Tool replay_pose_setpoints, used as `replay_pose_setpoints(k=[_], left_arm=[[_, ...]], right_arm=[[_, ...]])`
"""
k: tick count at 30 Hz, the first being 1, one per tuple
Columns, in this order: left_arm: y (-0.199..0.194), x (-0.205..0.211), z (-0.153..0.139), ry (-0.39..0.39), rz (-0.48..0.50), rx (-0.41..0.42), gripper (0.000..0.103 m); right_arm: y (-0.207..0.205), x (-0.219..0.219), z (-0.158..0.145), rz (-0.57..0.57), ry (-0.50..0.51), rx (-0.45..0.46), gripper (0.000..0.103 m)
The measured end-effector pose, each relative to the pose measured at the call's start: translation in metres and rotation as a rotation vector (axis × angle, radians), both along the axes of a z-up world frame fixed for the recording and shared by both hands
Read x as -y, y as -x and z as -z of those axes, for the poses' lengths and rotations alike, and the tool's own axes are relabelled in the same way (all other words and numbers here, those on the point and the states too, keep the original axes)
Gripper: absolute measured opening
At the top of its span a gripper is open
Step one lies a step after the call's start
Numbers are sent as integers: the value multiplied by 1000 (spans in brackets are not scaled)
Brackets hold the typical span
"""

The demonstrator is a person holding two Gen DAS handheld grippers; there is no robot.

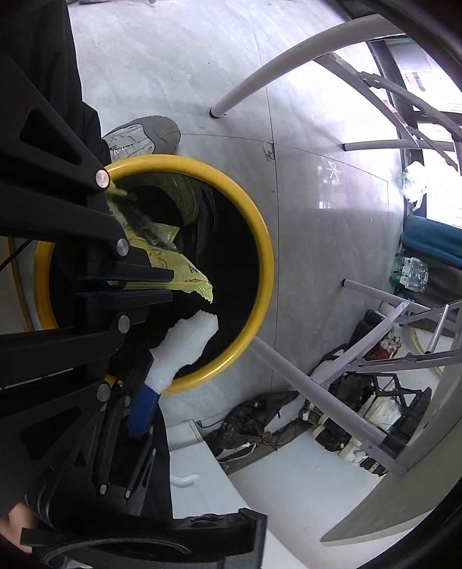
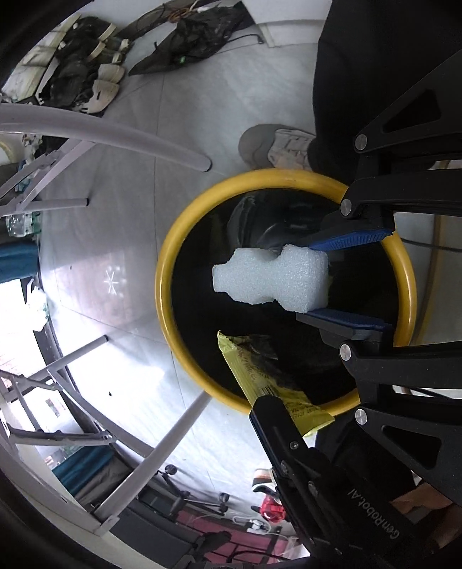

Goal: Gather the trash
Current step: 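Carry the wrapper and foam block down over the yellow-rimmed bin with both tools, then open both grippers to drop the wrapper and foam block into the bin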

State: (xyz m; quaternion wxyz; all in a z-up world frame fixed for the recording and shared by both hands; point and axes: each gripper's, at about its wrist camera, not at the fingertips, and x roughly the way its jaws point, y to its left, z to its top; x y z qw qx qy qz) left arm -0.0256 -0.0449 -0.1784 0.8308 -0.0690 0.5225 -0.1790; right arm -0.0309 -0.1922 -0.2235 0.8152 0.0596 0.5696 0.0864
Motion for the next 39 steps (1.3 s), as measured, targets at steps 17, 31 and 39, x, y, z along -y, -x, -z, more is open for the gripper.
replay_pose_setpoints(k=[17, 31, 39], left_arm=[[-2, -8, -6, 108, 13, 34, 0], [-4, 1, -6, 90, 31, 46, 0], [-5, 2, -6, 82, 25, 45, 0]], right_arm=[[1, -1, -3, 11, -25, 18, 31], [2, -2, -1, 13, -30, 12, 31], [1, -2, 0, 8, -21, 6, 31]])
